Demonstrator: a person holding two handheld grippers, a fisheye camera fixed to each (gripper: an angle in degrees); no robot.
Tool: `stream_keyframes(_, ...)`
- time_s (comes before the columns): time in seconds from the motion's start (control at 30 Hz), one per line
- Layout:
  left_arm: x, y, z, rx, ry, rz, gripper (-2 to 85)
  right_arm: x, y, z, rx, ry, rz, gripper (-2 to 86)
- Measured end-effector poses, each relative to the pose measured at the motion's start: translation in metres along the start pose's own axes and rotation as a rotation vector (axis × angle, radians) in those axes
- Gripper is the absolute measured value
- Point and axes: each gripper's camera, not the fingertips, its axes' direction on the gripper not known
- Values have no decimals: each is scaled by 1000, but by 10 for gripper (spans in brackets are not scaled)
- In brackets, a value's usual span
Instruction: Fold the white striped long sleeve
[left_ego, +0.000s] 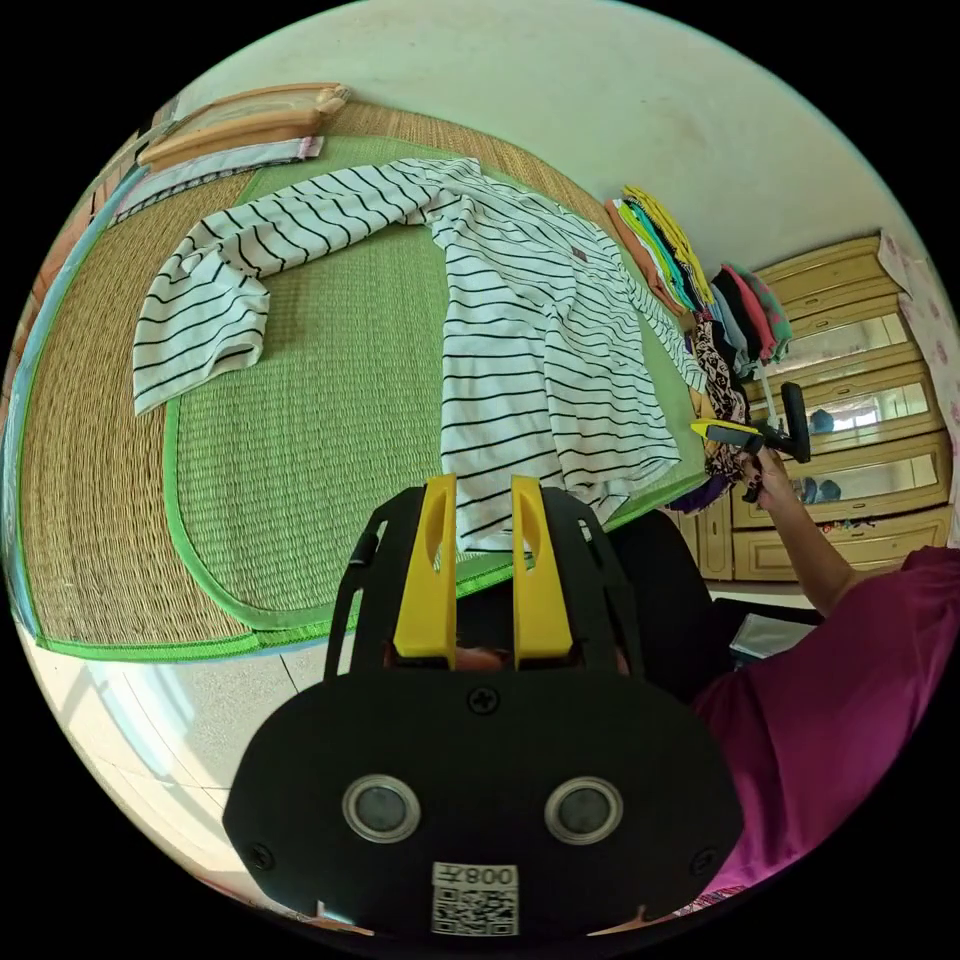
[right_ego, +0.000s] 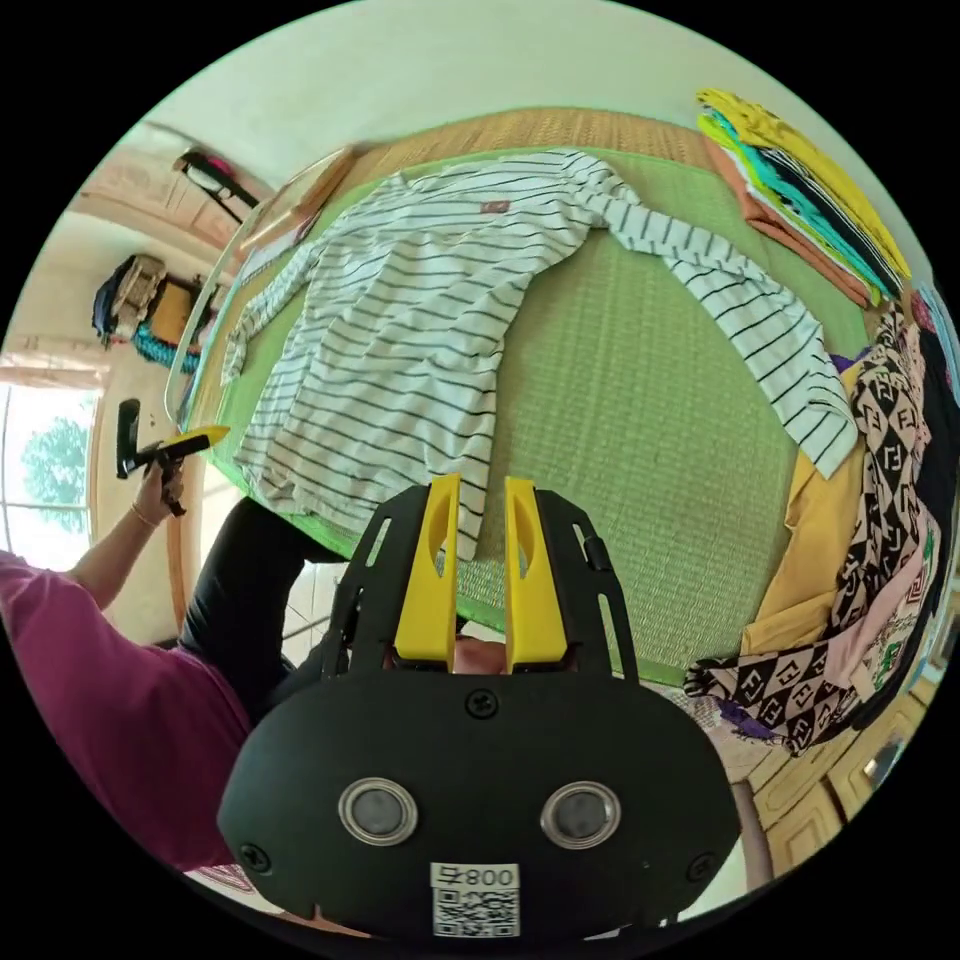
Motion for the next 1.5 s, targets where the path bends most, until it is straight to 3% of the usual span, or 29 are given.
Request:
stream_keyframes(0.23,-6,28,16,-73,-92,-20,93,-66,34,38,-56,220,-232,86)
stream_keyframes(0.67,-9,59,40,-61,-148,-37,83,-56,88,65,-21,285,-45,74)
stream_keyframes(0.8,-2,66,48,-69,-243,-14,55,-54,101,65,-4,263,-4,69)
stream_keyframes(1.33,10,114,24,29,-147,23,8,-37,166,76,42,252,92,39)
stream_keyframes(1.5,8,90,-7,132,-145,31,7,14,160,-2,148,234,136,8)
